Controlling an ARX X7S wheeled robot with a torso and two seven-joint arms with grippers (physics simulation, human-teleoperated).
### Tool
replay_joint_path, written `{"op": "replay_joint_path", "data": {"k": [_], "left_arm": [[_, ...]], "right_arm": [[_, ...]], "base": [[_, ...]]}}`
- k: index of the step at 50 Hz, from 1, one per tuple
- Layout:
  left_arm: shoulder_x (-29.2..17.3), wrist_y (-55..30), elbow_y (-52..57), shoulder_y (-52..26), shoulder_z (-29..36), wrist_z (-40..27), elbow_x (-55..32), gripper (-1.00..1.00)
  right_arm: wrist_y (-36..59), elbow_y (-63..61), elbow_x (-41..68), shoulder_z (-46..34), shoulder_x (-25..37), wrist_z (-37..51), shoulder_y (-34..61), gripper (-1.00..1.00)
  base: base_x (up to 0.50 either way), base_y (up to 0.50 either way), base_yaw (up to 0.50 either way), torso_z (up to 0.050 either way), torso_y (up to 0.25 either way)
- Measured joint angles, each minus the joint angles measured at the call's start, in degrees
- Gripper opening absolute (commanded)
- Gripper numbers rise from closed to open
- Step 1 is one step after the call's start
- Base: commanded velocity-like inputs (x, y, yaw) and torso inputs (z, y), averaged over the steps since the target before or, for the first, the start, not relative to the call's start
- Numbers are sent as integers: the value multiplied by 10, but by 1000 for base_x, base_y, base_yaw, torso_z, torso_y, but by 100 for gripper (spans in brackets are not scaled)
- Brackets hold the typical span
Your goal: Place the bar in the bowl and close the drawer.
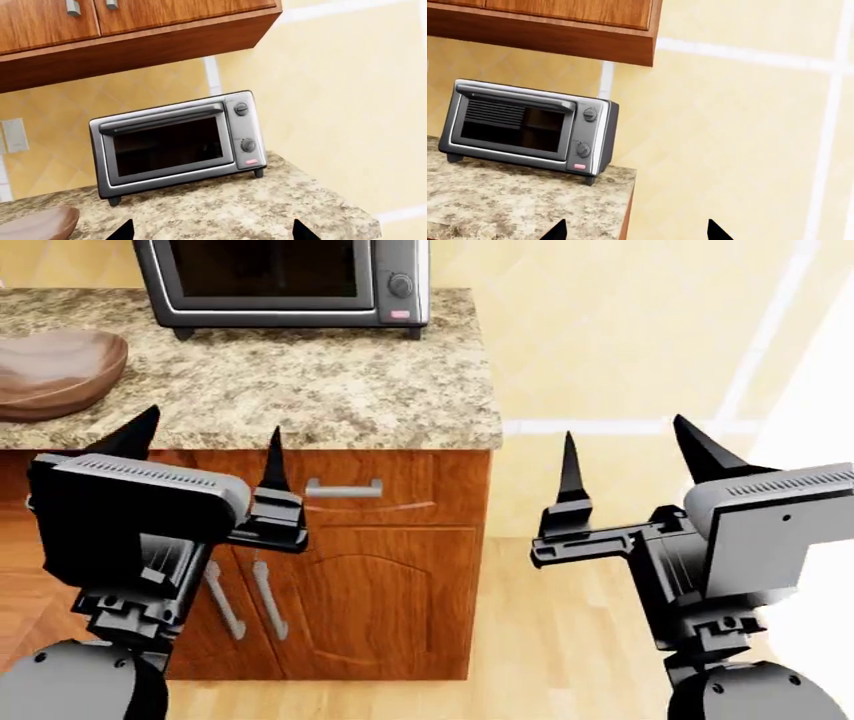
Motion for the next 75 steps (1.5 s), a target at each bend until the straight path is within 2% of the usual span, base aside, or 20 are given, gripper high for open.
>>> {"op": "replay_joint_path", "data": {"k": [20, 44, 75], "left_arm": [[-36, -99, 30, -91, -16, 16, -16, 100], [-79, -150, 5, -178, -11, 26, -20, 100], [-95, -164, 4, -194, -14, 20, -20, 100]], "right_arm": [[85, -26, 17, 15, 28, -10, 75, 100], [118, 30, 25, -14, 52, -20, 183, 100], [111, 57, 32, -32, 63, -22, 206, 100]], "base": [[0, 110, 0, 50, 0], [0, 196, 0, 50, 0], [0, 194, 0, 50, 9]]}}
